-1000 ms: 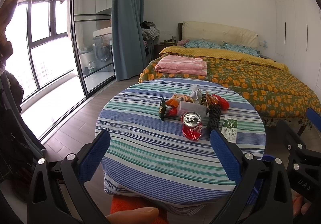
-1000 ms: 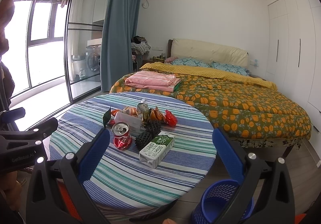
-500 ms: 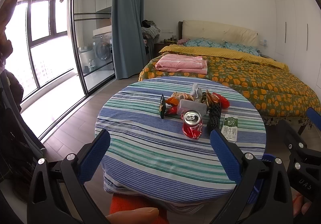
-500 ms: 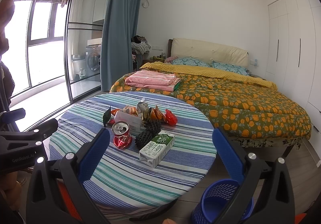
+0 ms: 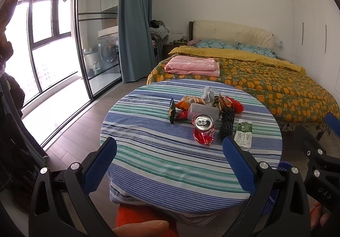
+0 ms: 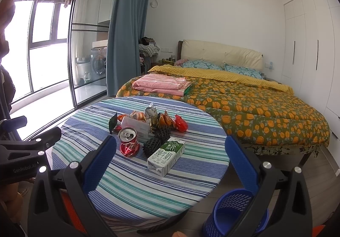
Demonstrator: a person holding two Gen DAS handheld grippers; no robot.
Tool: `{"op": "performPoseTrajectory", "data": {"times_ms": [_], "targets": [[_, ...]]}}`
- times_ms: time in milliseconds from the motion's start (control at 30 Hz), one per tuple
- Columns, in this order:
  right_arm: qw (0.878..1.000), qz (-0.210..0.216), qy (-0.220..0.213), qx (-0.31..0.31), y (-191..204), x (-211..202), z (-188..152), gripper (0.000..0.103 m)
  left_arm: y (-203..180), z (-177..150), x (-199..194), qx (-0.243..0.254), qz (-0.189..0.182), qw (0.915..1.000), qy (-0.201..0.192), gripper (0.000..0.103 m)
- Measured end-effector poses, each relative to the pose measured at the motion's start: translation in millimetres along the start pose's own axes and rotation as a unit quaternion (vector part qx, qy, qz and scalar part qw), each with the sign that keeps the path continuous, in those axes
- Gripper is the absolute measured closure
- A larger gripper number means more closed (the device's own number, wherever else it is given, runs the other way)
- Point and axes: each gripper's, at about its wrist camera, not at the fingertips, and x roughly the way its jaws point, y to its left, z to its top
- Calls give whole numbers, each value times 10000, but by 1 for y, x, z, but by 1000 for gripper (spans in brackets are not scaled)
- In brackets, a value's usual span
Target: Collect trash
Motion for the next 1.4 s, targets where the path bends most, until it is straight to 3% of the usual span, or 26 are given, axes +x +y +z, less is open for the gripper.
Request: {"op": "performPoseTrajectory", "data": {"times_ms": [700, 967, 1067, 1233, 1400], "targets": [[10000, -7, 15, 7, -5, 0, -2, 4, 7, 2, 7, 10, 11, 9999, 120, 4], [9998, -47, 115, 133, -15, 18, -23, 5, 14, 0, 23, -126, -70, 9993, 355, 4], [9988, 46, 458, 163, -17, 46, -40, 5, 14, -9, 43, -19, -69, 9984, 555, 4], [9918, 285, 1194, 341, -25, 85, -74, 5, 6, -32, 90, 239, -63, 9922, 1225, 4], [9869, 287, 1529, 436, -31, 105, -89, 5, -4, -42, 126, 151, -442, 9867, 1559, 4]]}}
